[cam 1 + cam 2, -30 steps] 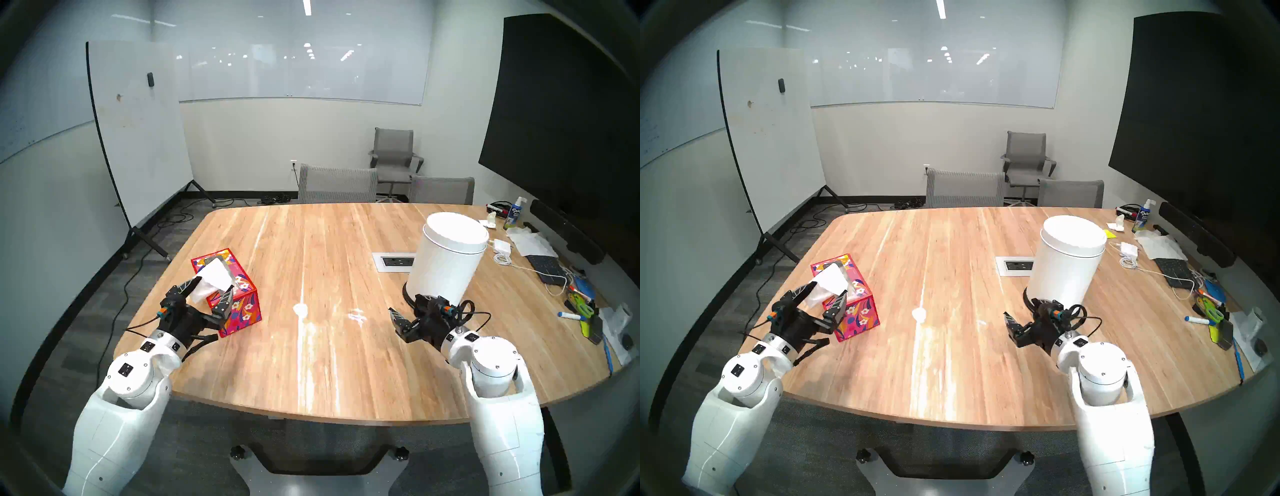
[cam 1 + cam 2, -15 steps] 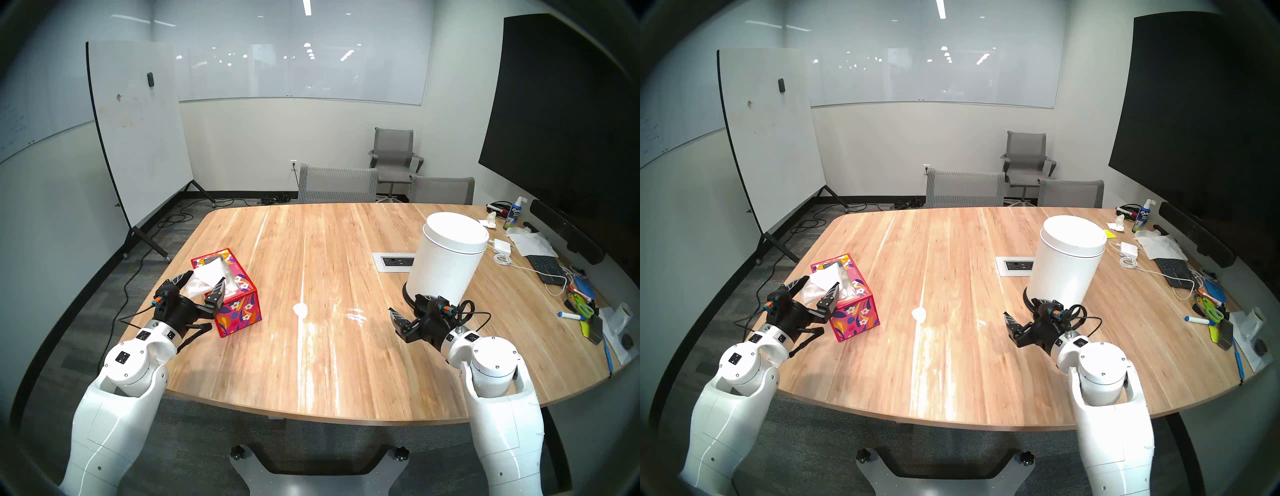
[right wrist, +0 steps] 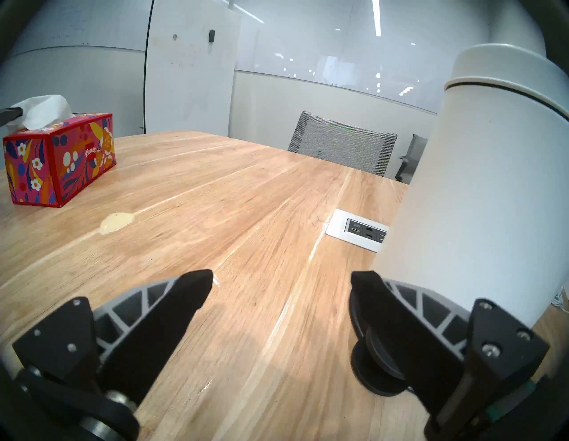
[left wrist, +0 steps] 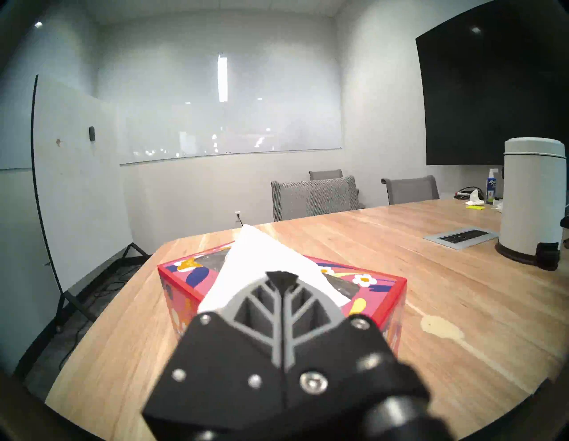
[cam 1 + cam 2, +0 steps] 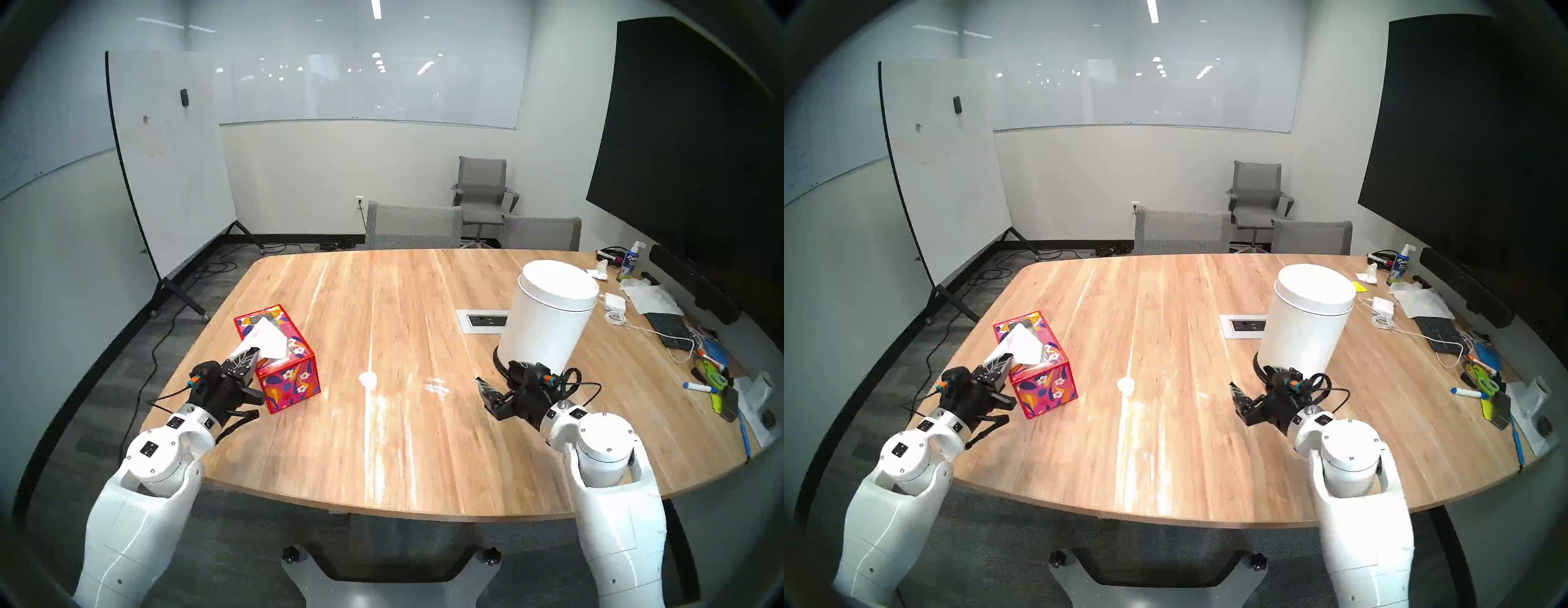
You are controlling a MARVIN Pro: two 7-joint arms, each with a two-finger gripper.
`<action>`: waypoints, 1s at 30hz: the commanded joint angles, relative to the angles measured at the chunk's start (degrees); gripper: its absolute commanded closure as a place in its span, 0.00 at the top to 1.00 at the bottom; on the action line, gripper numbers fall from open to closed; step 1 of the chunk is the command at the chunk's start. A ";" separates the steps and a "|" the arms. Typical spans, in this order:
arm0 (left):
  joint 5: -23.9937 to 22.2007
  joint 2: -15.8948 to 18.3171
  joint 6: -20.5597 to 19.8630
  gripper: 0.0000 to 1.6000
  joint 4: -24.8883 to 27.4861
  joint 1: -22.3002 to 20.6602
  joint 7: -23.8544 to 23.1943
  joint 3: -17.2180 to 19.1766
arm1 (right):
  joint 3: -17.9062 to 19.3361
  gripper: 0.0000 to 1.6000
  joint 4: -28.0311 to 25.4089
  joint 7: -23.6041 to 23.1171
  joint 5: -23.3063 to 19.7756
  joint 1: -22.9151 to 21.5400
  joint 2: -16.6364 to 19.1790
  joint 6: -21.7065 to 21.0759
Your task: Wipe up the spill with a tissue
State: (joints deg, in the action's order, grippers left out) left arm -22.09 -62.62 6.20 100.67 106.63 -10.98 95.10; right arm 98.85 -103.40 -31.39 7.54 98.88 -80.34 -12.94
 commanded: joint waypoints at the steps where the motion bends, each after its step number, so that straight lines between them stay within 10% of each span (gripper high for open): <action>1: 2.22 -0.95 3.95 0.00 2.32 0.39 0.87 -0.69 | -0.06 1.00 -1.13 -0.08 0.00 -0.40 0.10 0.09; 12: 2.54 -1.38 5.38 0.00 9.08 0.60 2.43 1.21 | -0.06 1.00 -1.09 -0.07 -0.01 -0.42 0.10 0.12; 30: 4.54 -1.35 18.88 0.00 11.57 8.51 -1.26 5.55 | -0.06 1.00 -1.14 -0.08 0.00 -0.40 0.10 0.08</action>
State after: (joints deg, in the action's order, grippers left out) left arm -17.07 -64.05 20.72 110.57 112.55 -11.08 99.19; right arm 98.85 -103.39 -31.38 7.54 98.88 -80.34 -12.93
